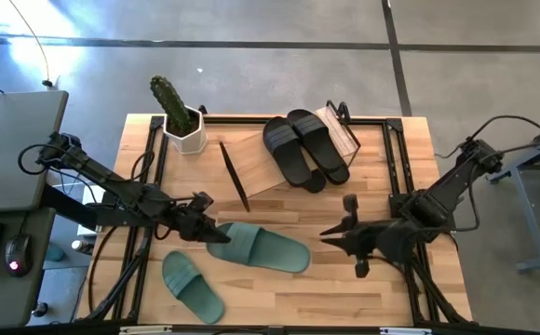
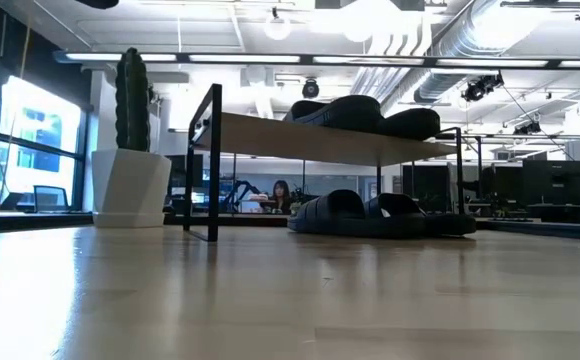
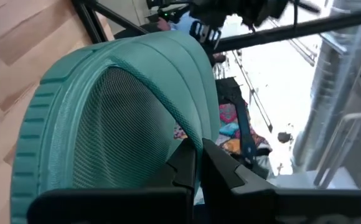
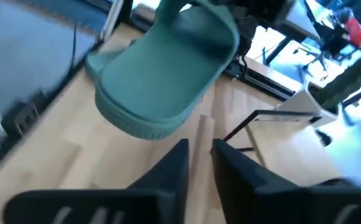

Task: Pick and place slides into the shelf
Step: Put the green slipper under the shelf

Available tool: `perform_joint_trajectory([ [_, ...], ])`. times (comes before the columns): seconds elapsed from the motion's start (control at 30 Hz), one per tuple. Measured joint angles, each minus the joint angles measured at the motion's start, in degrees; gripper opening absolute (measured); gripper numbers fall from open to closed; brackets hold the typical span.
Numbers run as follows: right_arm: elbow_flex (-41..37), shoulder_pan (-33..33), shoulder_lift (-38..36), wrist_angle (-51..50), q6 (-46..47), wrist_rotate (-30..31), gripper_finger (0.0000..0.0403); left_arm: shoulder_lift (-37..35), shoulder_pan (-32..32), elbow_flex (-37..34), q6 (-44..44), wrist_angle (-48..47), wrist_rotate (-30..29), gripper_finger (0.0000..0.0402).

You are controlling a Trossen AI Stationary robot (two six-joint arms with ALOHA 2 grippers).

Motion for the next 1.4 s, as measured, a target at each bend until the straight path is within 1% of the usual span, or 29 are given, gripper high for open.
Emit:
perform_joint_trajectory([
  [0.1, 5.2, 0.1, 4.4, -3.7, -4.6, 1.3, 0.0096, 0.0, 0.0, 0.0, -1.9, 0.7, -1.0, 0.0],
  [0.2, 9.8, 1.1, 8.7, -8.7, -8.7, 5.7, 0.0127, -0.2, 0.0, 0.0, -3.3, 1.5, -2.4, 0.0],
  [0.27, 12.3, 1.9, 11.2, -12.4, -9.0, 9.7, 0.0142, -0.4, 1.0, 0.0, -3.6, 2.2, -2.6, 0.0],
  [0.33, 14.5, 2.8, 12.9, -16.7, -7.3, 13.0, 0.0154, -0.8, 2.4, 0.0, -4.3, 2.3, -1.7, 0.0],
  [0.43, 16.5, 4.3, 14.2, -21.4, -4.6, 15.6, 0.0166, -1.2, 4.7, 0.0, -4.3, 2.3, -0.1, 0.0],
  [0.47, 16.6, 4.7, 14.4, -21.9, -4.7, 16.4, 0.0168, -1.2, 5.8, 0.0, -4.3, 2.4, 1.3, 0.0],
  [0.57, 16.6, 5.3, 15.1, -21.3, -7.5, 17.6, 0.0173, -1.1, 7.9, 0.0, -4.8, 4.4, 4.7, 0.0],
  [0.8, 16.7, 4.6, 16.0, -21.0, -11.5, 22.8, 0.0174, -1.2, 10.3, 0.0, -5.6, 5.3, 8.2, 0.0],
  [0.87, 16.7, 4.1, 15.9, -20.9, -12.7, 23.2, 0.0174, -1.2, 10.3, 0.0, -5.8, 5.0, 8.4, 0.0],
  [1.07, 16.7, 2.8, 15.9, -19.2, -16.8, 21.6, 0.0174, -1.2, 10.2, 0.0, -5.8, 5.2, 8.5, 0.0],
  [1.23, 16.7, 2.6, 15.9, -14.9, -22.2, 21.3, 0.0174, -1.2, 10.2, 0.0, -5.8, 5.3, 8.8, 0.0],
  [1.4, 16.7, 2.6, 15.9, -13.2, -23.4, 20.8, 0.0173, -1.2, 10.2, 0.0, -6.0, 5.3, 8.6, 0.0],
])
